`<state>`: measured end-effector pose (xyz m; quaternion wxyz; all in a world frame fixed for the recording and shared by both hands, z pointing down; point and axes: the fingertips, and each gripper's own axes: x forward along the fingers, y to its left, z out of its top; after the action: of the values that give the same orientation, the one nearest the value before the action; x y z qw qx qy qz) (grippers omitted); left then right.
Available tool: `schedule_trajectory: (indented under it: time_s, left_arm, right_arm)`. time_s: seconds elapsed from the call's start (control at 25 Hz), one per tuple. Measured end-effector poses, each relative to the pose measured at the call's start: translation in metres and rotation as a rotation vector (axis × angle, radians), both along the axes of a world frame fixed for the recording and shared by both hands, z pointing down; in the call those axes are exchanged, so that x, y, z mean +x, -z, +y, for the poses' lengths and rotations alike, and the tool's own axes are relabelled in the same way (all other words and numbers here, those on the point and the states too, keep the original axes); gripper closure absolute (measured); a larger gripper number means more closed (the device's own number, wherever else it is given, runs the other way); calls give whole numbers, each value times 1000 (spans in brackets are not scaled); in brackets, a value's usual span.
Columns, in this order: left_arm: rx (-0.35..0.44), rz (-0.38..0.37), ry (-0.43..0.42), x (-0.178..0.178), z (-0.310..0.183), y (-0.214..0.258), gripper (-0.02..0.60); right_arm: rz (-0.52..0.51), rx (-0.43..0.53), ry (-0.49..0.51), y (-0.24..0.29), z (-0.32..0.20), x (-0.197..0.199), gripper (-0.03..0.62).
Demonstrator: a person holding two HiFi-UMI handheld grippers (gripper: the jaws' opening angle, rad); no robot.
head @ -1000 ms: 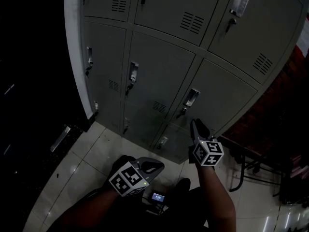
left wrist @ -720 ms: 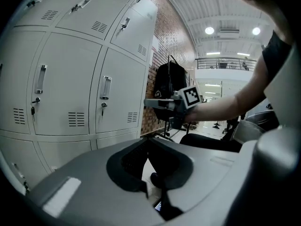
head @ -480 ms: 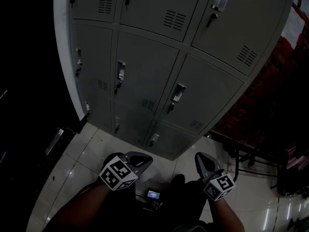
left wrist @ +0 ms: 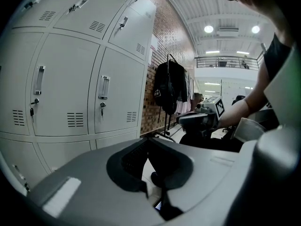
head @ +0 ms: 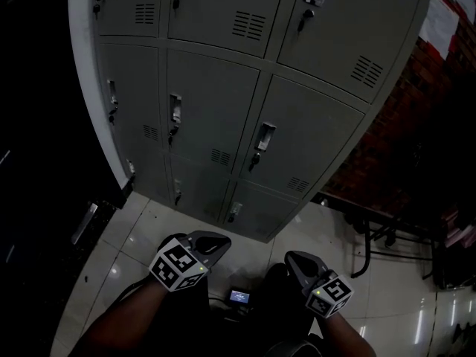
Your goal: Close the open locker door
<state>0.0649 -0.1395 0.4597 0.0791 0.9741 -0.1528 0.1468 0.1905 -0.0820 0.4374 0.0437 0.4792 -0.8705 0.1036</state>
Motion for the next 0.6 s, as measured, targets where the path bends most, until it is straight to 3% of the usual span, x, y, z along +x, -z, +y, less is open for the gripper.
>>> schedule_trajectory:
  time_s: [0.6]
  left_arm:
    - [1, -13, 7, -2, -2, -2, 569]
  right_arm:
    - [-3, -1, 43, -3, 3, -3, 592]
